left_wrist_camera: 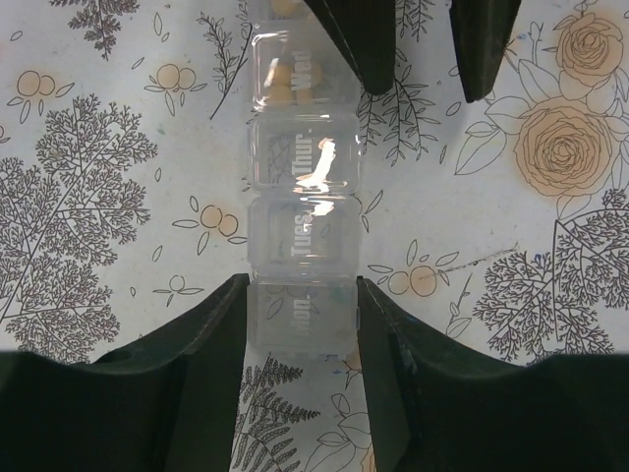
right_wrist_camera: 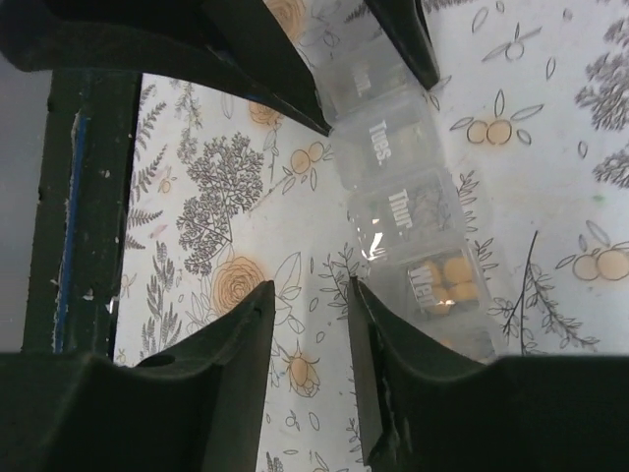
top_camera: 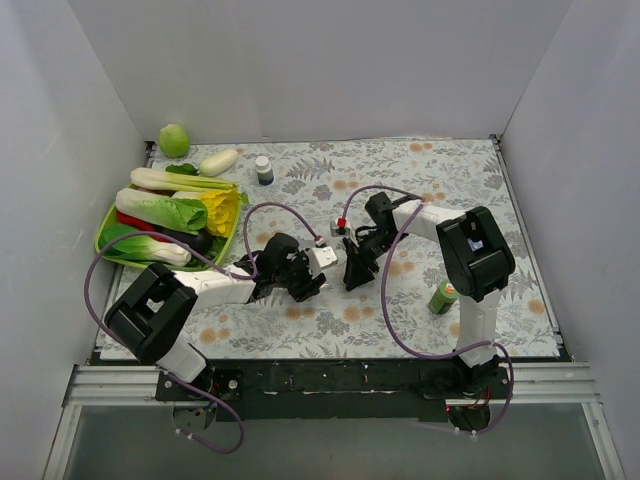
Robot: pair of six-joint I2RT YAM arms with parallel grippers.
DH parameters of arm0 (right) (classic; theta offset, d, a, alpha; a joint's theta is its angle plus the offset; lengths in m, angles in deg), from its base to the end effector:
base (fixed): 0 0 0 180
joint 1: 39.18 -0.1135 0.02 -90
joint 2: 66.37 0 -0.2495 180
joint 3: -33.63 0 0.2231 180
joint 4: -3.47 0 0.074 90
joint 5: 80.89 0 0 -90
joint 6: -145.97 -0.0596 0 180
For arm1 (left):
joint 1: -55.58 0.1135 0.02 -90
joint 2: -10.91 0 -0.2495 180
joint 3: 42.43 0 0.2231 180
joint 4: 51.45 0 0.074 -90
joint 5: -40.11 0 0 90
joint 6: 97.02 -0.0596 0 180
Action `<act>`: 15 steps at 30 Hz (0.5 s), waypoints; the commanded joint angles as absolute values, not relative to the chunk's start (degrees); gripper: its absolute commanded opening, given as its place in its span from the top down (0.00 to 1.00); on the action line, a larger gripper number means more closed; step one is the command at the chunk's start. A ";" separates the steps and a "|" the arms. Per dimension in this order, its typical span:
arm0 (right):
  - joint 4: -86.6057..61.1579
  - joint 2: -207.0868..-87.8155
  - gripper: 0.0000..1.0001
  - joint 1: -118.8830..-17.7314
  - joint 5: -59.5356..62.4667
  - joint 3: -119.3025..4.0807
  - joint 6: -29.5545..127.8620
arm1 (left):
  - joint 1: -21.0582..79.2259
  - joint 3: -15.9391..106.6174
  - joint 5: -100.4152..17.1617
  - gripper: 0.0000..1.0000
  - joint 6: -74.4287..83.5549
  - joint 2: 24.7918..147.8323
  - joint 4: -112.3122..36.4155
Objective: Sort the pills into containers
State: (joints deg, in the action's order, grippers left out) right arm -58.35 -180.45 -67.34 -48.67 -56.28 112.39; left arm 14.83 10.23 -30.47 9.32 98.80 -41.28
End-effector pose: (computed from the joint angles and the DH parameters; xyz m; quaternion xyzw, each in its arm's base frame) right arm 0.2696 0.2015 0.1444 -0.6013 0.6359 0.4607 0.1476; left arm 0.2026 -0.2007 0.1414 0.2553 0.8778 -0.3158 0.2540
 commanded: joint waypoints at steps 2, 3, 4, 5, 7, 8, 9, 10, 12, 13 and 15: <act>-49.40 -179.31 0.60 -68.18 -40.65 -53.17 99.76 | 14.63 11.05 -31.96 0.85 11.18 99.68 -38.22; -48.87 -179.57 0.61 -68.18 -40.29 -53.17 99.30 | 14.63 10.96 -31.96 0.85 11.35 99.68 -38.22; -48.95 -179.66 0.62 -68.18 -40.11 -53.34 98.95 | 14.63 10.96 -31.87 0.85 11.35 99.68 -38.22; -49.30 -179.31 0.63 -68.18 -40.55 -54.13 99.38 | 14.63 10.96 -31.78 0.85 11.35 99.76 -38.22; -52.02 -178.26 0.63 -68.18 -43.43 -55.36 100.52 | 14.63 11.05 -31.70 0.86 11.27 99.68 -38.13; -53.34 -176.95 0.64 -68.10 -44.76 -56.15 101.40 | 14.63 11.05 -31.78 0.86 11.26 99.59 -38.04; -55.35 -176.33 0.64 -68.10 -46.08 -58.16 103.67 | 14.63 11.05 -31.78 0.86 11.09 99.50 -37.95; -58.68 -175.80 0.69 -68.10 -48.26 -59.13 105.08 | 14.63 11.14 -31.70 0.86 10.91 99.50 -37.95; -60.81 -174.22 0.76 -68.10 -49.77 -61.24 106.50 | 14.63 11.14 -31.69 0.87 10.83 99.59 -37.78; -60.91 -173.60 0.83 -68.10 -50.30 -61.52 106.24 | 14.63 11.23 -31.69 0.87 10.83 99.67 -37.78; -58.64 -171.50 0.89 -68.45 -49.09 -61.34 104.50 | 14.63 11.23 -31.61 0.87 10.91 99.76 -37.69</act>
State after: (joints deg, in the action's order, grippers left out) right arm -57.12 -177.66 -68.17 -45.63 -58.31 104.17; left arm 14.85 10.53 -31.32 10.81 98.83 -40.82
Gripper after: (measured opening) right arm 0.155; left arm 0.425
